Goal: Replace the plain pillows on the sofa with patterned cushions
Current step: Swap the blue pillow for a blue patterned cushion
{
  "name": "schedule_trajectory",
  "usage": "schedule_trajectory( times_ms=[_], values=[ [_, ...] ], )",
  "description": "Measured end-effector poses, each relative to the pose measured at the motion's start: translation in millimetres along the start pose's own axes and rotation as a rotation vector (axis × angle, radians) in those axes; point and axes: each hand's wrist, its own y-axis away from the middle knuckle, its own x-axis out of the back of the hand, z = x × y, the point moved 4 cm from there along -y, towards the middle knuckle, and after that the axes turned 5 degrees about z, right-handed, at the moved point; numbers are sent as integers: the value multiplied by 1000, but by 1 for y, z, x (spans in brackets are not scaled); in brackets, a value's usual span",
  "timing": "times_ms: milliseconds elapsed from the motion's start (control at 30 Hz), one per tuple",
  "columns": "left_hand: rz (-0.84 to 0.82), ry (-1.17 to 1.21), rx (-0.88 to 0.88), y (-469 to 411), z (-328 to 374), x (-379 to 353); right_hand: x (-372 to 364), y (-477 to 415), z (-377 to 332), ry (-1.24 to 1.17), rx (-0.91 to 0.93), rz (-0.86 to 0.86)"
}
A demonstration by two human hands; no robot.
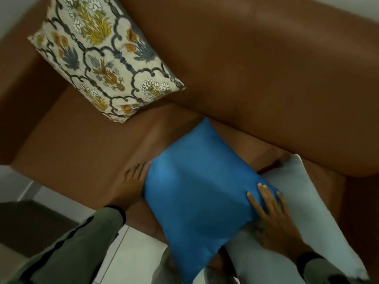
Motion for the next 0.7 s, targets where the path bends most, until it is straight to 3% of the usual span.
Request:
schedule_trajectory(
  times_ms=[133, 267, 367, 500, 600, 700],
  values=[
    [-96, 311, 24, 7, -6, 4, 11, -42, -23, -4, -7, 56],
    [113, 654, -73, 3, -14, 70, 60, -69, -21, -372, -151, 258],
    [200, 879, 82, -18, -22, 120, 120, -92, -8, -648, -361, 458],
    [146, 829, 118, -57, -20, 182, 183, -143, 13, -885, -584, 601],
    [231, 519, 81, -102, -16, 234, 200, -167, 31, -981, -617, 580],
    [212, 446, 88, -139, -15, 249, 197, -184, 44, -1009, -626, 525]
  ],
)
